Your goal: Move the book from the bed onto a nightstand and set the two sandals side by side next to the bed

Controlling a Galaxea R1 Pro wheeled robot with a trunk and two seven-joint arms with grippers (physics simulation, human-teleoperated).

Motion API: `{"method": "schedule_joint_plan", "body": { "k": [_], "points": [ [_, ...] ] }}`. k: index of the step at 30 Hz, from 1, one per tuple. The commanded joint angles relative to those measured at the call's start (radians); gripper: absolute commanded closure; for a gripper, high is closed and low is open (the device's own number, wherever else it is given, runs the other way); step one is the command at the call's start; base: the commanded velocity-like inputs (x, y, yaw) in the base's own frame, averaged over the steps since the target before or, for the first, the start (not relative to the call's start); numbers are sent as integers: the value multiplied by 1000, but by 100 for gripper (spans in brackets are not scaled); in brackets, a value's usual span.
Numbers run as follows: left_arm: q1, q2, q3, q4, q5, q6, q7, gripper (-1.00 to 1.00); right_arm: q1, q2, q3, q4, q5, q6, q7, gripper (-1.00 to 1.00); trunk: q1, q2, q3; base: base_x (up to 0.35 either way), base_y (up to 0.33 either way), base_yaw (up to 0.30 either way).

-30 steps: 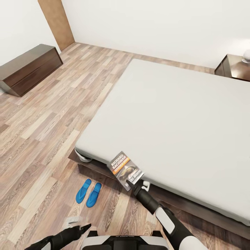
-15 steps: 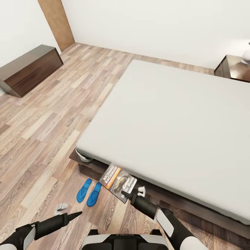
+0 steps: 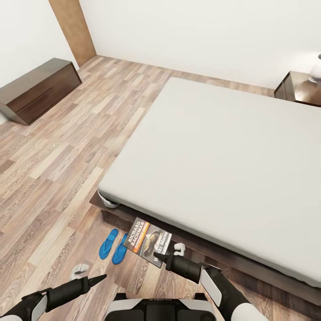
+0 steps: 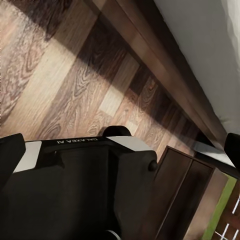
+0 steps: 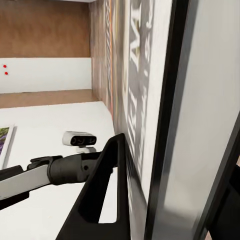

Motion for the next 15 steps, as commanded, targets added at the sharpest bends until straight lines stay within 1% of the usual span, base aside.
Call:
{"method": "schedule_joint_plan", "body": {
  "k": [1,6,15],
  "points": [
    [0,0,9,-1,-9,8,-5,-100,0,-1,2,0,-11,9,1,100,-4,6,2,0,0,0],
    [0,0,9,0,-9,7,-5,-100,0,-5,2,-7,-11,9,4,100,-23,41,18,0,0,0],
    [0,0,9,0,-9,7,-5,-100,0,-5,2,-10,-11,8,6,100,-23,41,18,0,0,0]
  ]
}}
